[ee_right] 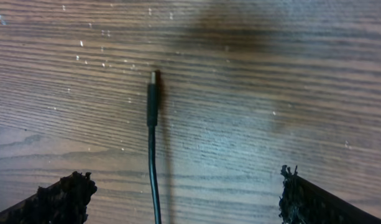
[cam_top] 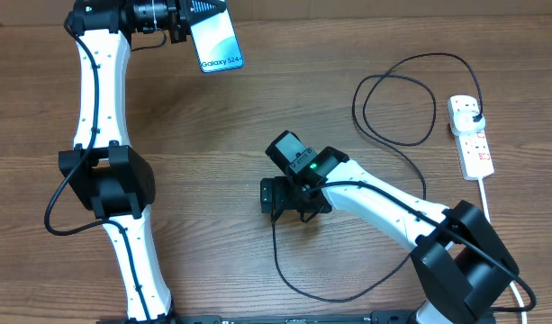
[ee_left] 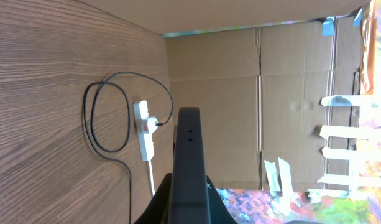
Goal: Plug charger to phone and switch on socket
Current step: 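Move the right gripper down to the black cable's USB-C end, then grasp the cable's USB-C plug with the right gripper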
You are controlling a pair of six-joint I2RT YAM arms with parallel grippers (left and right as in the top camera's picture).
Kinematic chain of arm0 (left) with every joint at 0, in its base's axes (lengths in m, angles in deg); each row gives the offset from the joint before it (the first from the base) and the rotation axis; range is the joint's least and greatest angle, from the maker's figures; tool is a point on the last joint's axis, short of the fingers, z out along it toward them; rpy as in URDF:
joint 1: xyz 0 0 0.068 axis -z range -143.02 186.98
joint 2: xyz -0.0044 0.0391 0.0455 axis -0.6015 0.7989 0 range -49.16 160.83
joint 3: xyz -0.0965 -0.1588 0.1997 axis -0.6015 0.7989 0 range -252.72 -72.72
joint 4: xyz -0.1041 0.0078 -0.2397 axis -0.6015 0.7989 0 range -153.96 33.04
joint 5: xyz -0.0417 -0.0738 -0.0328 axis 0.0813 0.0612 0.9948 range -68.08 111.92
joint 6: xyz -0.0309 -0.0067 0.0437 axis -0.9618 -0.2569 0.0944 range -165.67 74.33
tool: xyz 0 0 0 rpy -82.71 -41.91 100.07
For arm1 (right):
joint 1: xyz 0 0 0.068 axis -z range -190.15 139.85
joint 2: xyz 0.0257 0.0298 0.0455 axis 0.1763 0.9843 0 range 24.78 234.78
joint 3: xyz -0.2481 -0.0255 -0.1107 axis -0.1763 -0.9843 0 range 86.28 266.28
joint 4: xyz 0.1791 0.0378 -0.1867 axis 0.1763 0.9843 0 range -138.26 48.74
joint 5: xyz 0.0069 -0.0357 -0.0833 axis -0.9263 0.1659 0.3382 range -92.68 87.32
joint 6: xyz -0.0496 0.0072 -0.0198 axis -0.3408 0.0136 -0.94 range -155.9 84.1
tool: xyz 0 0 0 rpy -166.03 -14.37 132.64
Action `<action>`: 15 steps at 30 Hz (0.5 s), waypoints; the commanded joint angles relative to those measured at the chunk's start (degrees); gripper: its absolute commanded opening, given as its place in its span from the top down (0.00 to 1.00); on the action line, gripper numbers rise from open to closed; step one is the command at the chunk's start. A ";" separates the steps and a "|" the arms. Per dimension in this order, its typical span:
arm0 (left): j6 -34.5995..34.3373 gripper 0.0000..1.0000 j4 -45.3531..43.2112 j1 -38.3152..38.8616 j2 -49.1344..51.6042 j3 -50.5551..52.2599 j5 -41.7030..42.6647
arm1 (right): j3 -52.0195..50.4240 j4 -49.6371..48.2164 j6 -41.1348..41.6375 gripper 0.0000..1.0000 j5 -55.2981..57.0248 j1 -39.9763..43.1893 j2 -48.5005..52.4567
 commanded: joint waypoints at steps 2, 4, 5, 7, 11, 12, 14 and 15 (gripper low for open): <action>1.31 0.96 -0.09 -0.13 -1.75 -1.29 1.84 | 2.16 -0.31 -1.66 0.01 2.86 -2.49 0.04; 1.29 0.96 -0.07 -0.13 -1.75 -1.29 1.27 | 3.21 0.70 -1.70 0.01 5.49 -4.26 0.04; 1.29 0.96 -0.07 -0.13 -1.75 -1.29 1.29 | 3.37 0.81 -1.68 0.01 5.99 -4.57 0.04; 1.29 0.96 -0.04 -0.09 -1.75 -1.29 1.27 | 3.93 1.86 -0.17 0.01 7.67 -4.92 0.17; 1.29 0.96 -0.07 0.13 -1.75 -1.29 1.25 | 6.58 3.80 1.07 0.01 8.96 -4.90 2.43; 1.29 0.96 -0.07 0.17 -1.75 -1.29 1.25 | 8.17 4.61 1.05 0.01 9.22 -4.90 3.91; 1.29 0.96 -0.04 0.17 -1.75 -1.29 1.27 | 10.82 6.86 1.07 0.01 10.03 -4.92 6.60; 1.29 0.96 -0.04 0.17 -1.75 -1.29 1.27 | 11.30 7.21 1.07 0.01 10.05 -4.92 7.13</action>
